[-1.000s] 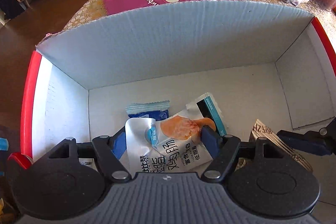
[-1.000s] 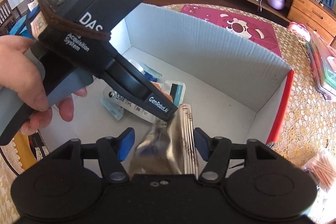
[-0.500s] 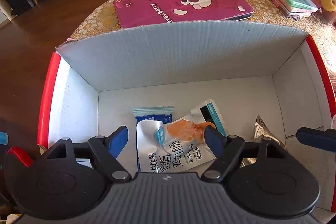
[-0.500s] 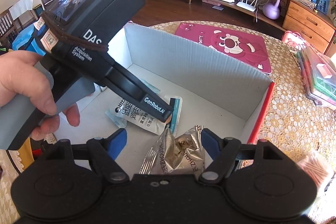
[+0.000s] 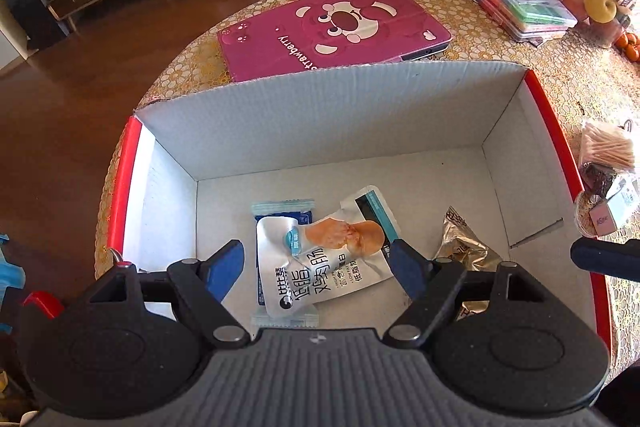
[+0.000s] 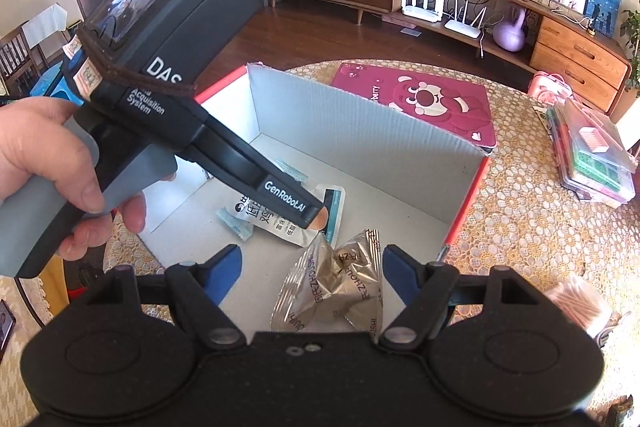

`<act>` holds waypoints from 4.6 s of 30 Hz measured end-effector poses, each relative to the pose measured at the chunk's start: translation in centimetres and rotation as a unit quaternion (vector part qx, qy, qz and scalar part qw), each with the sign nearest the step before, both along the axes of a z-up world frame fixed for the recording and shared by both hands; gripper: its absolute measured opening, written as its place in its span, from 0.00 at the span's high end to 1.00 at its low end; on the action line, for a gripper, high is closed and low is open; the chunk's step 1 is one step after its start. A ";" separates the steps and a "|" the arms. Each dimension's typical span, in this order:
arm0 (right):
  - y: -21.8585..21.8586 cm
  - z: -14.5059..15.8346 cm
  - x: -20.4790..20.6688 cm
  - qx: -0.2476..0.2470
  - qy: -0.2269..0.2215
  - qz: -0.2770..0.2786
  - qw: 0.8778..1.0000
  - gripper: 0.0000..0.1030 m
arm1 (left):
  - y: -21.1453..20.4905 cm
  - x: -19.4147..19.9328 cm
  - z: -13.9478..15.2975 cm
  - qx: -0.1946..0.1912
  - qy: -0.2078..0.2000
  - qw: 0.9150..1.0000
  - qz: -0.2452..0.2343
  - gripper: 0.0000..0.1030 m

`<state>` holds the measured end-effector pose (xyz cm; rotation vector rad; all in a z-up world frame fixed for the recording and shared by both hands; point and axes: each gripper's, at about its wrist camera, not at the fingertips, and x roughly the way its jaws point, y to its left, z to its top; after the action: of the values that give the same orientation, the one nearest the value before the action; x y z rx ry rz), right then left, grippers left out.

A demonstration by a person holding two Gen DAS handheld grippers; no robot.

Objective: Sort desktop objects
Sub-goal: 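Withdraw both open tools up out of the red box, then grasp the light blue carton with the left tool while the right tool grasps the black packet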

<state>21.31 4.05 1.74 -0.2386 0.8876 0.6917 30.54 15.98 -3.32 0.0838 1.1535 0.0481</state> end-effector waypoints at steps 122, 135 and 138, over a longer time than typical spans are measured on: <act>-34.7 -9.9 1.0 0.039 -0.022 -0.237 0.970 0.16 | -27.7 -2.9 -6.7 -0.128 -0.158 0.979 -0.015 0.01; -34.5 -11.3 2.8 0.026 -0.019 -0.246 0.969 0.21 | -27.9 -2.0 -8.3 -0.105 -0.167 0.980 0.011 0.01; -34.5 -11.5 3.0 0.022 -0.019 -0.248 0.968 0.23 | -27.9 -1.8 -8.5 -0.104 -0.168 0.980 0.013 0.02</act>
<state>24.27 -30.44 -9.81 0.0139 0.8495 0.2388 28.72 -11.89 -11.82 -0.1221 0.8164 -0.0360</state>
